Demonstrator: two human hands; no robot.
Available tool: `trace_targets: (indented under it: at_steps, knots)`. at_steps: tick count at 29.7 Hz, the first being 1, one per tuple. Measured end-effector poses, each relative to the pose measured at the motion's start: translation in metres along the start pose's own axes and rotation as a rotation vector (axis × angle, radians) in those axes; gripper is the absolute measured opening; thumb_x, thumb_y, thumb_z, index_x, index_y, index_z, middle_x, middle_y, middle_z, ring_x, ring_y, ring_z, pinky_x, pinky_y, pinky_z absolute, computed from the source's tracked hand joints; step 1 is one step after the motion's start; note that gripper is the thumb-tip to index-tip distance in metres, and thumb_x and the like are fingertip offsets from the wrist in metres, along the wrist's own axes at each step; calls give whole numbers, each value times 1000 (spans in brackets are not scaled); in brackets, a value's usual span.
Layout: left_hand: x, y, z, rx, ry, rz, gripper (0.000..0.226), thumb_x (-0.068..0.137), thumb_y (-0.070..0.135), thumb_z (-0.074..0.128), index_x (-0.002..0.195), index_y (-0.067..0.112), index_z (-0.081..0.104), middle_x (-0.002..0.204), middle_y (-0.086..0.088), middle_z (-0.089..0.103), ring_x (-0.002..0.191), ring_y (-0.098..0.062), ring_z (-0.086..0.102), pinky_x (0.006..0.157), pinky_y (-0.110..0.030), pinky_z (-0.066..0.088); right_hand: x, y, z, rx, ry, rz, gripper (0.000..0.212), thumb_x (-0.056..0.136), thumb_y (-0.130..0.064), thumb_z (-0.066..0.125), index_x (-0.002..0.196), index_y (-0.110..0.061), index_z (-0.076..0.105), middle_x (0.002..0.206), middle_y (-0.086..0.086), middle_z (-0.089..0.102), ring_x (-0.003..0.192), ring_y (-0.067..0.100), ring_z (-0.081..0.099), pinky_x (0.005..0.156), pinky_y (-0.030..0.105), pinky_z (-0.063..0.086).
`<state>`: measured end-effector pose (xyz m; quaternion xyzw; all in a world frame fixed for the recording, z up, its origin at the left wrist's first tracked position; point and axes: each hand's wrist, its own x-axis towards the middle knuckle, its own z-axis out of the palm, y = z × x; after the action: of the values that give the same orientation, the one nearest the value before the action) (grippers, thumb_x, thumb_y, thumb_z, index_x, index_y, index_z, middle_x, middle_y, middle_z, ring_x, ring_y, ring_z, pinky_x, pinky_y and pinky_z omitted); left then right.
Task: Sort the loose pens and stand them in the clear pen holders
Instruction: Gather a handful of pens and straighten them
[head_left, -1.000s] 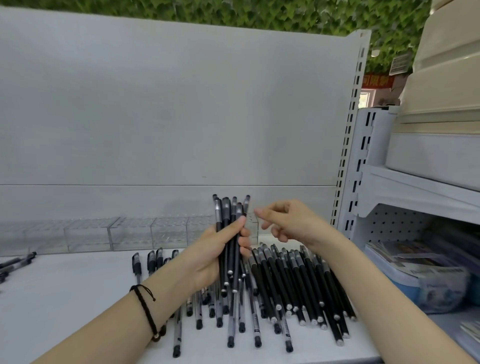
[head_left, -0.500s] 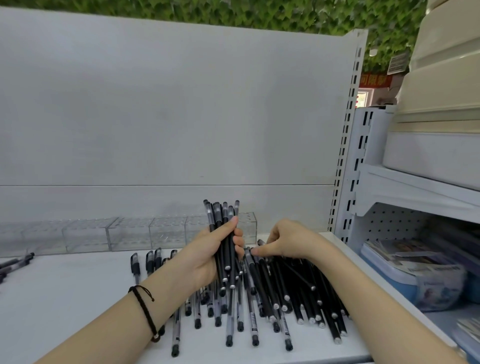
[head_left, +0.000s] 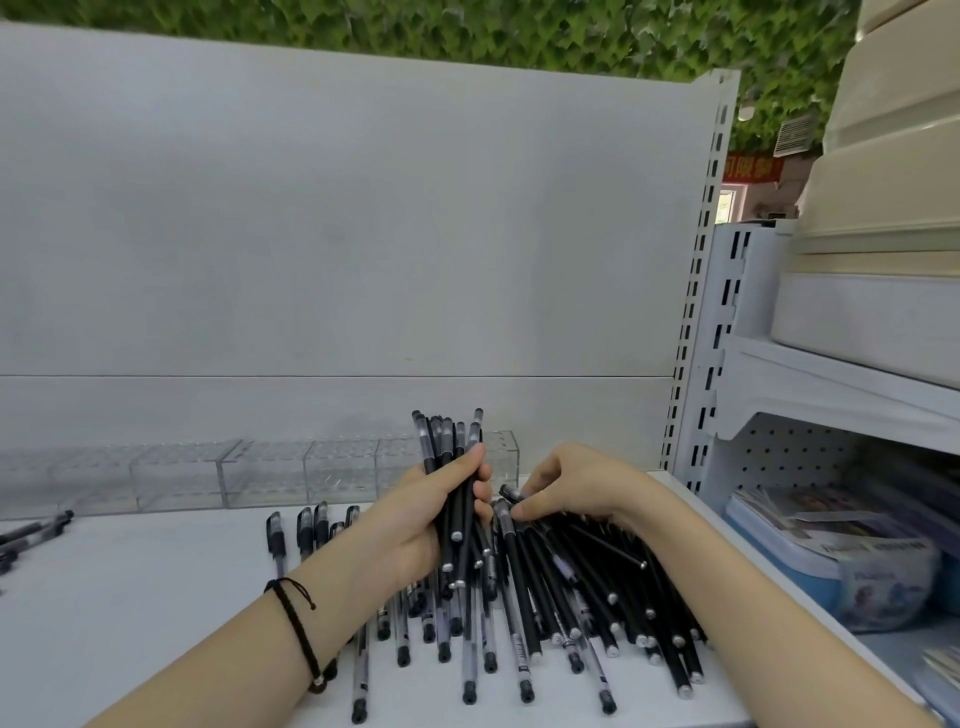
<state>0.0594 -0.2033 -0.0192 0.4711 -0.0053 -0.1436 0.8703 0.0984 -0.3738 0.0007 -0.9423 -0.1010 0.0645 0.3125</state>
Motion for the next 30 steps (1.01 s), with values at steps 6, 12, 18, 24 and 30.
trace_targets:
  at_steps: [6,12,18,24,30]
  knots:
    - [0,-2,2,-38,6,14,29,83,15,67,108,1,62,67,-3,58,51,-10,52,46,-20,49,2,-2,-2,-5,0,26,24,74,-29,80,92,-13,76,58,-2,50,47,9,41,43,18,31]
    - [3,-2,2,-79,2,12,23,87,14,64,105,1,63,67,-3,58,51,-10,51,45,-20,48,4,-11,3,-117,17,33,38,73,-28,77,99,0,71,61,1,50,47,13,42,44,19,33]
    - [3,0,-1,-101,19,22,20,89,14,62,105,1,62,67,-3,58,50,-10,52,44,-20,48,4,-10,1,-81,1,13,28,73,-27,79,92,-7,74,53,-2,50,43,10,41,38,15,30]
    - [4,1,-2,-87,48,27,24,83,15,65,103,2,62,65,-2,59,49,-10,53,45,-19,48,4,-5,-3,260,-40,32,20,78,-16,76,94,-10,66,57,-4,50,34,1,40,35,16,28]
    - [3,1,-2,-73,83,29,17,88,15,64,100,3,62,65,-2,60,49,-11,54,45,-20,50,3,-6,-8,613,-119,-13,13,84,-3,68,90,-9,58,56,0,53,42,7,39,34,16,26]
